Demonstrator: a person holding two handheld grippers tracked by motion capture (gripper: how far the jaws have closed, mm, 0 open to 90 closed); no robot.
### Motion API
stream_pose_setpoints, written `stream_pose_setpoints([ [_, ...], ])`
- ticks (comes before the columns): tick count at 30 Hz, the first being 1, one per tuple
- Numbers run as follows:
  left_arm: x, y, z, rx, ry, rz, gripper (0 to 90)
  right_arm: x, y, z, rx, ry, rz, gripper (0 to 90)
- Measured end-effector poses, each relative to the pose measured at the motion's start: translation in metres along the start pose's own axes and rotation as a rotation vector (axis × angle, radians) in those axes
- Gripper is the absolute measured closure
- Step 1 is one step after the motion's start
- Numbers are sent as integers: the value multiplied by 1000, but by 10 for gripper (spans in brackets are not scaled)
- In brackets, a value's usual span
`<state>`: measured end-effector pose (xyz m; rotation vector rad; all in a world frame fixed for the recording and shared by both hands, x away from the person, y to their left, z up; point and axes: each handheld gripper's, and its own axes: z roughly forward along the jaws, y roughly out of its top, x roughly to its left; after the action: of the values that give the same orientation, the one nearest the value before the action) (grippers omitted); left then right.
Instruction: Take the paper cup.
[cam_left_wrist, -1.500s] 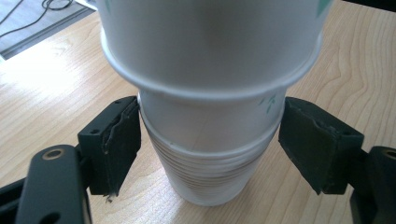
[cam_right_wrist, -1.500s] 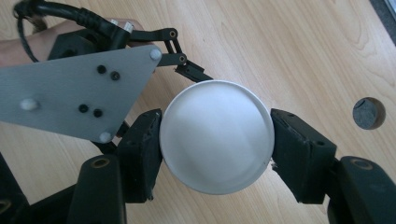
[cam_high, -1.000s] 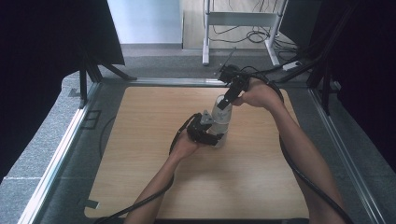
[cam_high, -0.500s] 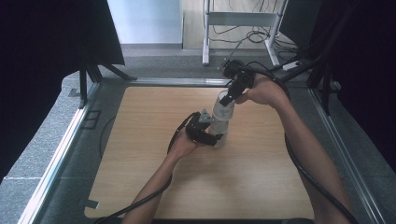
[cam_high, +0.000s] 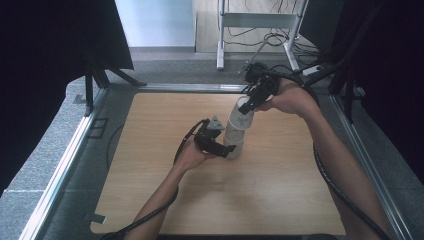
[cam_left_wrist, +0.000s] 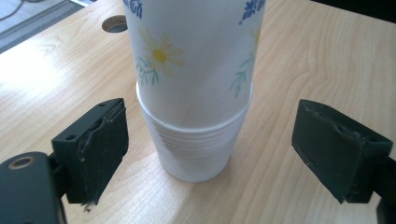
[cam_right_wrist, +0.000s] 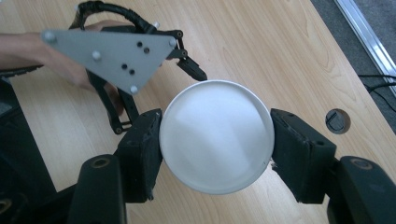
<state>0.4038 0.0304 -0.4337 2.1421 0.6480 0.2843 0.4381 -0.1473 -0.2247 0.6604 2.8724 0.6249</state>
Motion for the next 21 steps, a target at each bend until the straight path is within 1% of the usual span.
stream_pose_setpoints([
  [3, 0, -2, -4, 5, -21, -2, 89, 2, -4, -3, -7, 2, -10, 372],
  [4, 0, -3, -5, 10, -26, 0, 84, 3, -5, -4, -6, 2, -3, 372],
  [8, -1, -6, -9, 23, -41, 5, 59, 7, -12, -7, -11, 9, -6, 372],
  [9, -2, -6, -10, 28, -48, 8, 55, 7, -13, -7, -15, 8, -13, 372],
  [12, -4, -9, -13, 38, -63, 21, 44, 10, -19, -7, -21, 14, -16, 372],
  [14, -5, -11, -15, 40, -70, 22, 38, 12, -23, -8, -22, 15, -13, 372],
  [16, -7, -12, -16, 43, -76, 20, 29, 13, -27, -7, -24, 17, -13, 372],
  [21, -10, -16, -19, 53, -73, 32, 16, 15, -39, -6, -32, 19, -12, 372],
])
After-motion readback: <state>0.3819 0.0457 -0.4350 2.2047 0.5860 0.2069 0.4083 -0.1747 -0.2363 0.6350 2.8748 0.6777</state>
